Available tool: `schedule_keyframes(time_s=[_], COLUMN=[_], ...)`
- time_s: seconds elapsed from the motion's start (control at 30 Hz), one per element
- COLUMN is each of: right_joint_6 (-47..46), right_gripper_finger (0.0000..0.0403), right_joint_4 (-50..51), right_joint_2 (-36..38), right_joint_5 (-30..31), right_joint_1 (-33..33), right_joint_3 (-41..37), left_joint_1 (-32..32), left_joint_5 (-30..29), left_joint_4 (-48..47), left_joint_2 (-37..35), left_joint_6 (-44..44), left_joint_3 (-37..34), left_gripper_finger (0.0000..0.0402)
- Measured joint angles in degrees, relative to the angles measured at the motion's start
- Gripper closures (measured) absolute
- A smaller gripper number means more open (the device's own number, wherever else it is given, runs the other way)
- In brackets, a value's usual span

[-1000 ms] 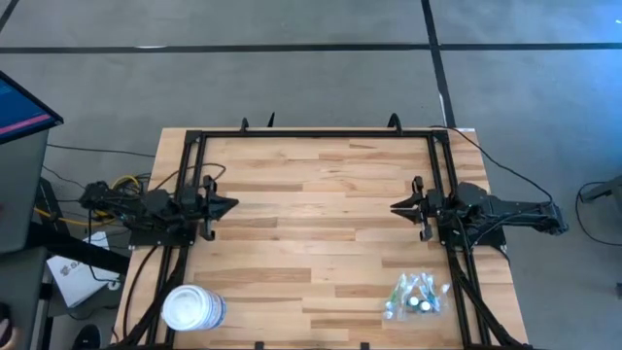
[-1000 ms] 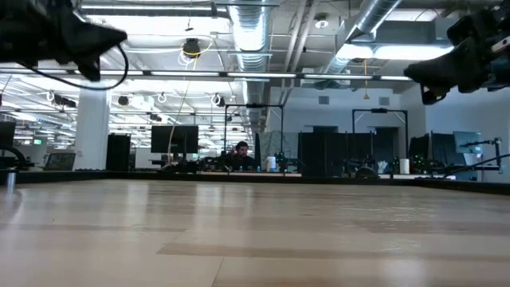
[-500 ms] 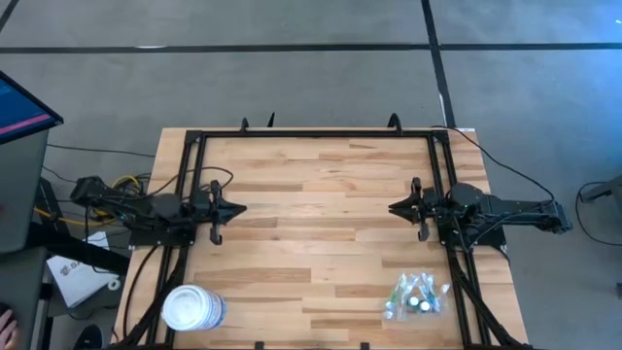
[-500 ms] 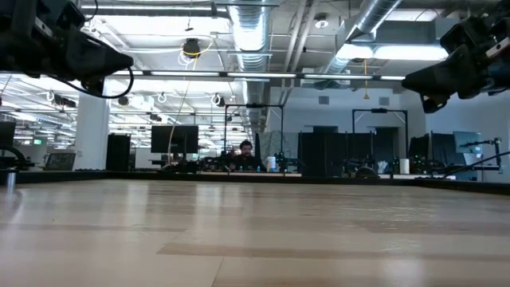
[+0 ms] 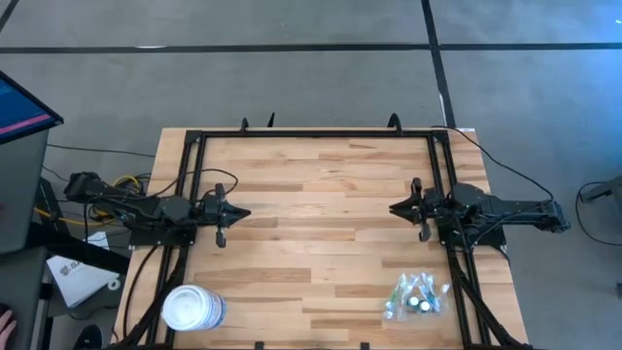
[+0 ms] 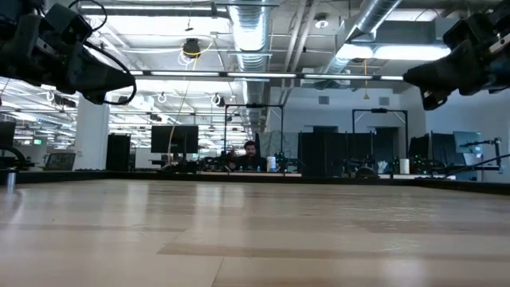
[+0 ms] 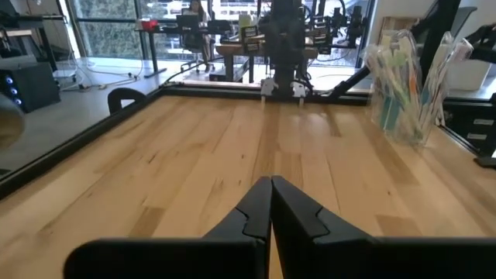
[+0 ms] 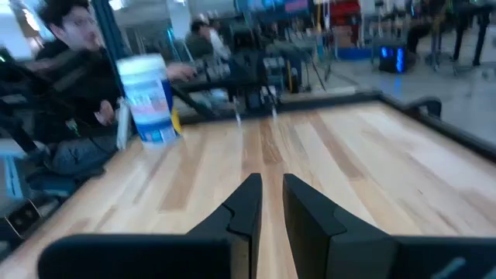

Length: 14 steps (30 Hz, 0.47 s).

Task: Pick & Place toothbrushing station
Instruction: Return to Home Position

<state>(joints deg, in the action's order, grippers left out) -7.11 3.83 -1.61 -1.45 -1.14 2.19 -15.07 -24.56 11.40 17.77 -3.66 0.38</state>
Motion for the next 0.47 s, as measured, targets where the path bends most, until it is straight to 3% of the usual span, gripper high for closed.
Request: schedule_keyframes(time_s=[0.2,0.47], right_joint_6=[0.0,0.0], right_gripper_finger=[0.0356,0.0356], right_joint_4=[-8.8,-8.7], right_joint_2=[1.5,1.5], right_joint_5=[0.0,0.0], right_joint_1=[1.8,3.0], right_joint_3=[-1.7,-1.8], left_joint_1=[0.0,0.0], left_joint_5=[0.0,0.0], left_joint_4=[0.2,0.3], left_joint_2=[-2.1,-12.4], left_joint_6=[0.0,0.0], left_joint_3=[0.0,0.0], left_gripper_finger=[0.04,0.04])
